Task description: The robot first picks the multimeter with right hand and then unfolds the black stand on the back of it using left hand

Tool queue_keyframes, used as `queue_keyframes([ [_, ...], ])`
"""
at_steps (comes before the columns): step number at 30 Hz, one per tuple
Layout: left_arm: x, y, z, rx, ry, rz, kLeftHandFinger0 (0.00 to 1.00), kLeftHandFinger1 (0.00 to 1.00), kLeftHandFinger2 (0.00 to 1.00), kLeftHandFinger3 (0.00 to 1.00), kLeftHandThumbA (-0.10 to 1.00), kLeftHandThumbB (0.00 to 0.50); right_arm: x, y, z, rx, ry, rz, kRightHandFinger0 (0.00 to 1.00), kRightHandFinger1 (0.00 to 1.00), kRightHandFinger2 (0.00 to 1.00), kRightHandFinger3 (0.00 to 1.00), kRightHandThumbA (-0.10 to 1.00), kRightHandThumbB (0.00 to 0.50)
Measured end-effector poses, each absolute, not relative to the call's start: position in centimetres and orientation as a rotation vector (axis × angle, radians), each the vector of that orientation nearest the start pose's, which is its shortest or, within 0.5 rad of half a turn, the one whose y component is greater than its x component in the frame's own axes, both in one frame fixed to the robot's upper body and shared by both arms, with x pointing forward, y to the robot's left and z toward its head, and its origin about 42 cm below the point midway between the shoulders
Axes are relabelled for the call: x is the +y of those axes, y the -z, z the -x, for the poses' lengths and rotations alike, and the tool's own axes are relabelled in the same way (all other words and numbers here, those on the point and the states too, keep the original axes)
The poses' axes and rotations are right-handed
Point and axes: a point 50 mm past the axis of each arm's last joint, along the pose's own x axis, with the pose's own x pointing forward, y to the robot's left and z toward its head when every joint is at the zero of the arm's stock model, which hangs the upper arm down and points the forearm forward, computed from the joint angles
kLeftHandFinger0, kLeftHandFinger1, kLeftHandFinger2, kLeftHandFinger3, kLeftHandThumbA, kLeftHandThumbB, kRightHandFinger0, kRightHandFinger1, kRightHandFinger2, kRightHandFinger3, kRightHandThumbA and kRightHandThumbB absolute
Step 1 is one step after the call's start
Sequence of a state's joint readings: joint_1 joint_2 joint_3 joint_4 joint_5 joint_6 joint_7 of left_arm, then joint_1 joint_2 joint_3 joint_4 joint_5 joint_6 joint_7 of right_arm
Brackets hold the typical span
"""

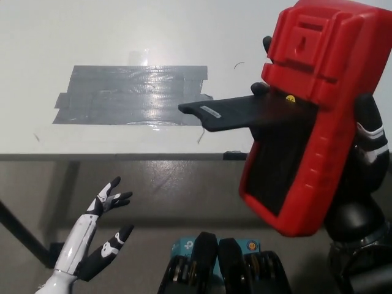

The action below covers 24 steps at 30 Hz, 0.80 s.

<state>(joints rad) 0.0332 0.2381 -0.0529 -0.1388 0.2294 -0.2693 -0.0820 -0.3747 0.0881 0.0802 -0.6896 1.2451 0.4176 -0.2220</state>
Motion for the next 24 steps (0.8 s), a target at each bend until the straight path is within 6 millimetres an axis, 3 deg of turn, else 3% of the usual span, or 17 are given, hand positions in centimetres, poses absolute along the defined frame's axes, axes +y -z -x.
queue_keyframes([
  [3,25.6,-14.4,-26.7,-0.352,0.195,-0.467,0.88,0.79,0.81,1.0,0.85,0.101,-12.8,-35.2,-27.4,-0.354,-0.828,-1.066,0.02,0.51,0.79,0.51,-0.1,0.147],
  [5,25.6,-14.4,-26.7,-0.352,0.197,-0.465,0.9,0.8,0.81,1.0,0.85,0.104,-12.8,-35.2,-27.4,-0.356,-0.832,-1.062,0.05,0.48,0.73,0.48,-0.1,0.152],
  [6,25.6,-14.4,-26.7,-0.351,0.199,-0.465,0.89,0.79,0.81,1.0,0.85,0.109,-12.8,-35.2,-27.4,-0.356,-0.833,-1.06,0.15,0.43,0.64,0.44,-0.1,0.158],
  [7,25.6,-14.4,-26.7,-0.351,0.201,-0.464,0.88,0.78,0.8,1.0,0.86,0.108,-12.8,-35.2,-27.4,-0.357,-0.834,-1.057,0.39,0.39,0.54,0.39,-0.1,0.181],
  [8,25.6,-14.4,-26.7,-0.351,0.201,-0.463,0.87,0.78,0.8,1.0,0.86,0.108,-12.9,-35.2,-27.4,-0.358,-0.834,-1.049,0.45,0.36,0.5,0.38,-0.1,0.185],
  [9,25.7,-14.4,-26.7,-0.351,0.201,-0.462,0.87,0.78,0.79,1.0,0.86,0.111,-13.0,-35.2,-27.4,-0.358,-0.832,-1.045,0.76,0.26,0.4,0.33,-0.1,0.184],
  [12,25.7,-14.4,-26.8,-0.352,0.201,-0.461,0.9,0.77,0.78,1.0,0.87,0.116,-13.1,-35.1,-27.5,-0.362,-0.816,-1.022,0.95,0.0,0.2,0.29,-0.1,0.154],
  [14,25.6,-14.5,-26.8,-0.353,0.201,-0.461,0.93,0.77,0.78,1.0,0.87,0.114,-13.2,-35.1,-27.5,-0.365,-0.801,-1.004,1.0,0.0,0.17,0.32,-0.1,0.124],
  [19,25.7,-14.6,-26.9,-0.358,0.199,-0.461,0.89,0.77,0.79,1.0,0.84,0.096,-13.2,-35.1,-27.6,-0.371,-0.786,-0.981,1.0,0.0,0.15,0.37,-0.1,0.114],
  [20,25.7,-14.7,-26.9,-0.36,0.198,-0.461,0.84,0.82,0.88,1.0,0.85,0.13,-13.2,-35.1,-27.6,-0.373,-0.782,-0.976,1.0,0.0,0.13,0.38,-0.1,0.114],
  [21,25.7,-14.8,-26.9,-0.364,0.197,-0.46,0.83,0.83,0.9,1.0,0.86,0.126,-13.2,-35.1,-27.6,-0.373,-0.78,-0.974,1.0,0.0,0.13,0.39,-0.1,0.11],
  [22,25.7,-15.1,-26.8,-0.374,0.191,-0.456,0.89,0.95,1.0,1.0,0.88,0.135,-13.2,-35.0,-27.6,-0.374,-0.778,-0.973,1.0,0.0,0.13,0.39,-0.1,0.112],
  [24,25.3,-16.3,-26.5,-0.426,0.173,-0.435,1.0,1.0,1.0,1.0,0.92,0.147,-13.2,-35.0,-27.6,-0.374,-0.778,-0.972,1.0,0.0,0.12,0.41,-0.1,0.11],
])
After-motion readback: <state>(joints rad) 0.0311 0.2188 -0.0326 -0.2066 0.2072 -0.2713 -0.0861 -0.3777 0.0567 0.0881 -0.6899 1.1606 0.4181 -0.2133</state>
